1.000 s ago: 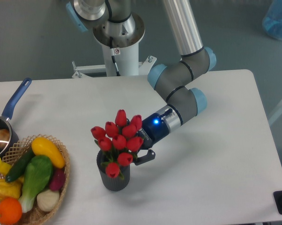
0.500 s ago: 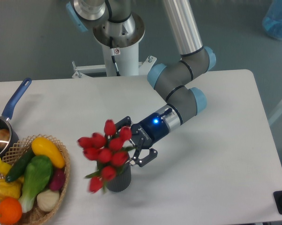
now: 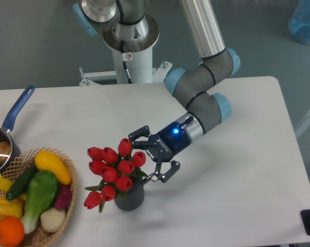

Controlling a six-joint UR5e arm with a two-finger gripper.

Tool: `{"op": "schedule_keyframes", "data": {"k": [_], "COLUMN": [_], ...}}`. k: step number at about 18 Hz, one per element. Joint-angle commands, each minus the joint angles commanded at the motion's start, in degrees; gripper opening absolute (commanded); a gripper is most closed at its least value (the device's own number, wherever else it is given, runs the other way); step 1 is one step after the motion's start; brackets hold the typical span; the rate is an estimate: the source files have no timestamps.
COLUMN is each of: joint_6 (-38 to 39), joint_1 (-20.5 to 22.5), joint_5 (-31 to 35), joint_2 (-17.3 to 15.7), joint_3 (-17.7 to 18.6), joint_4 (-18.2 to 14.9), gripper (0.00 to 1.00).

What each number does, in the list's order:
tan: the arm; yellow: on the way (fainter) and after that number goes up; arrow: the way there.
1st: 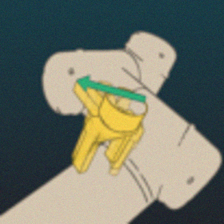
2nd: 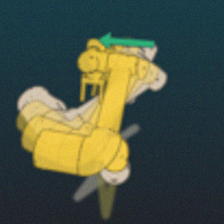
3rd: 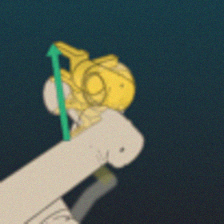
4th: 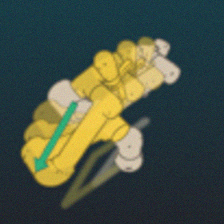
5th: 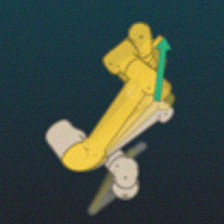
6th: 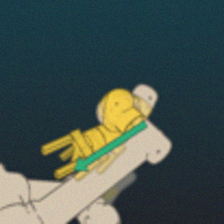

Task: Insert the flowers into the vase

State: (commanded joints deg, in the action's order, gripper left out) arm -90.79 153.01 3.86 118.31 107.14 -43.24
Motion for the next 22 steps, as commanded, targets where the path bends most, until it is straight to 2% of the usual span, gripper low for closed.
{"op": "schedule_keyframes", "data": {"k": [4,7,10,12,16,18,19,22], "joint_6": [0.88,0.88,3.06,7.53,19.14,20.91,20.92,19.87], "joint_1": [1.58,3.60,6.59,7.29,8.87,9.41,9.93,10.72], "joint_5": [1.23,8.15,23.41,32.22,43.84,50.50,54.89,67.73], "joint_2": [-3.25,-7.37,-12.73,-15.81,-17.40,-20.64,-22.49,-27.06], "joint_3": [-0.17,-0.79,-1.49,-2.63,-8.60,-9.75,-9.76,-9.76], "joint_4": [-0.09,-0.17,-0.18,-0.35,-0.35,-0.79,-1.66,-7.01], "gripper": [1.00,1.00,1.00,1.00,1.00,1.00,1.00,1.00]}}
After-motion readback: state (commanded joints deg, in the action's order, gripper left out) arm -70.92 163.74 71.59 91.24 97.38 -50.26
